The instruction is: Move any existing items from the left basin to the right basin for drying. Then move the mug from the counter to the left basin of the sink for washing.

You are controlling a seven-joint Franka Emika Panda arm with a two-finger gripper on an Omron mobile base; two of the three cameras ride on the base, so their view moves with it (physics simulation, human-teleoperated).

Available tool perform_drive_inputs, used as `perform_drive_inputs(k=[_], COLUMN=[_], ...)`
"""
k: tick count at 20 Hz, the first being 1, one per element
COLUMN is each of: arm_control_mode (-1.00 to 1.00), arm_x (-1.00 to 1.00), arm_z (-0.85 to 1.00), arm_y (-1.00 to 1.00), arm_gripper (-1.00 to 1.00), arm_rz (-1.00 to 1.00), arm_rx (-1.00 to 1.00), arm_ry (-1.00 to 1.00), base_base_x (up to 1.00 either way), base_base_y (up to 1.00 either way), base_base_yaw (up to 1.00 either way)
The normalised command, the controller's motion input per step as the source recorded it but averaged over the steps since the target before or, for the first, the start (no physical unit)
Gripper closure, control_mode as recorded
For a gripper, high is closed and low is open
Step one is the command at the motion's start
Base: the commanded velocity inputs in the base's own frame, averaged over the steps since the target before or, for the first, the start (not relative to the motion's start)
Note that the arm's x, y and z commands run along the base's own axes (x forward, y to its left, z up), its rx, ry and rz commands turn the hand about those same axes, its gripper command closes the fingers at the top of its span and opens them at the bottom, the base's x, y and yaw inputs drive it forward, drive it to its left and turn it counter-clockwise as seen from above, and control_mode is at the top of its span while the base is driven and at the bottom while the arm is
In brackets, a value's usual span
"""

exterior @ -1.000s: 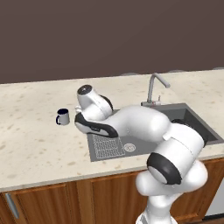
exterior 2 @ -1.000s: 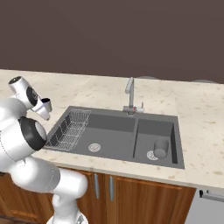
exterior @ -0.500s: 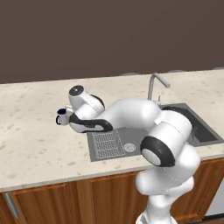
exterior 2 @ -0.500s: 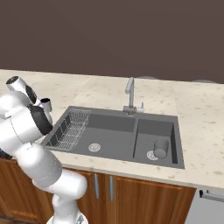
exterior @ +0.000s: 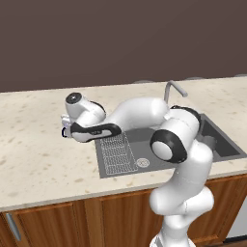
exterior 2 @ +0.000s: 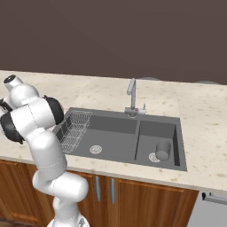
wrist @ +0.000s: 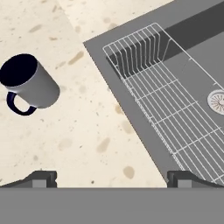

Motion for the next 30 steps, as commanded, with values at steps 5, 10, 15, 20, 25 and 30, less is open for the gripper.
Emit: perform_drive_inputs(k=[5, 10, 15, 20, 25, 30], arm_control_mode=[-1.0, -1.0, -1.0, -1.0, -1.0, -1.0], arm_x=[0.18, 0.11, 0.17, 0.24, 0.19, 0.16], arm_z=[-0.07, -0.1, -0.06, -0.17, -0.19, -0.11], arm_y=[0.27, 0.15, 0.2, 0.13, 0.05, 0.0], arm_gripper=[-1.0, -1.0, -1.0, -1.0, -1.0, -1.0], arm_rz=[0.04, 0.04, 0.02, 0.03, 0.05, 0.06], arm_rx=[-0.02, -0.01, 0.0, 0.0, 0.0, 0.0], arm_ry=[0.0, -0.01, -0.02, -0.02, -0.08, -0.1], base_base_x=[0.0, 0.0, 0.0, 0.0, 0.0, 0.0], base_base_y=[0.0, 0.0, 0.0, 0.0, 0.0, 0.0], base_base_yaw=[0.0, 0.0, 0.0, 0.0, 0.0, 0.0])
